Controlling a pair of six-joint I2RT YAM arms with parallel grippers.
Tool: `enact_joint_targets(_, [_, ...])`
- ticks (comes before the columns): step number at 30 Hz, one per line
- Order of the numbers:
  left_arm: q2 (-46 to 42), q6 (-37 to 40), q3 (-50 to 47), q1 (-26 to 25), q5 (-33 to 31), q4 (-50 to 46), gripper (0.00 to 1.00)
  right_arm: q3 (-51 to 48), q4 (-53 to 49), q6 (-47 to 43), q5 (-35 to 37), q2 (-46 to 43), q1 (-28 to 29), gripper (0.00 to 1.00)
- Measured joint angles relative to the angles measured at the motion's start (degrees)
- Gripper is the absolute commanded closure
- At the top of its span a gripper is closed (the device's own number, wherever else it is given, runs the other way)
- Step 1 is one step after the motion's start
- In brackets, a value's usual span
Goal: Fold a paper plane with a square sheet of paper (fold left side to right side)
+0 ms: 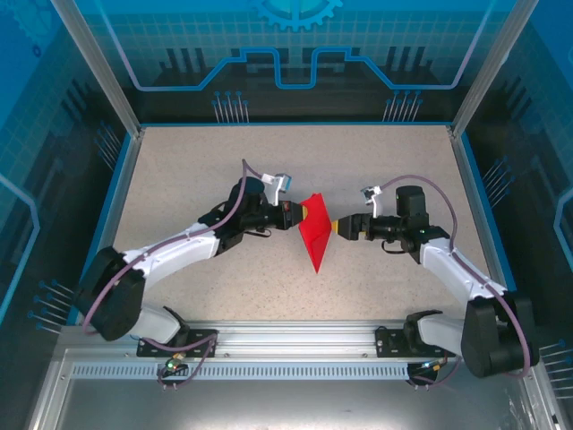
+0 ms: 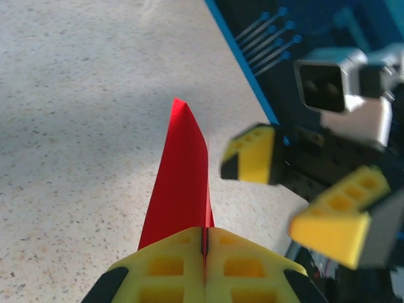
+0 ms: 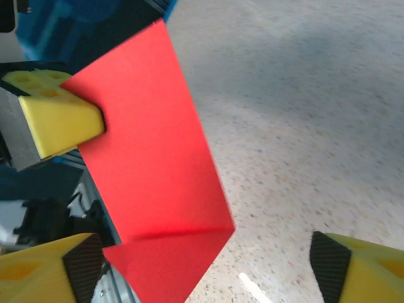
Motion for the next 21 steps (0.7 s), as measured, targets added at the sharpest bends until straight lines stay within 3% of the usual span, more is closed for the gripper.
enact_joint_targets(8, [-4.9,4.6,-3.9,0.5,8.2,0.9,1.0,3.6,6.3,-1.2,-13.5,6.5,0.4,0.34])
enact_joint_targets(16, [-5.3,5.3,-4.0,0.6,11.1,1.6,1.0,5.9,5.0,-3.9,-17.9,7.7,2.3,0.53])
enact_joint_targets(21, [-5.2,5.7,-4.0,0.7,11.7,1.7,1.0,7.1,2.6,-6.2,-19.1,9.1,3.5,0.75])
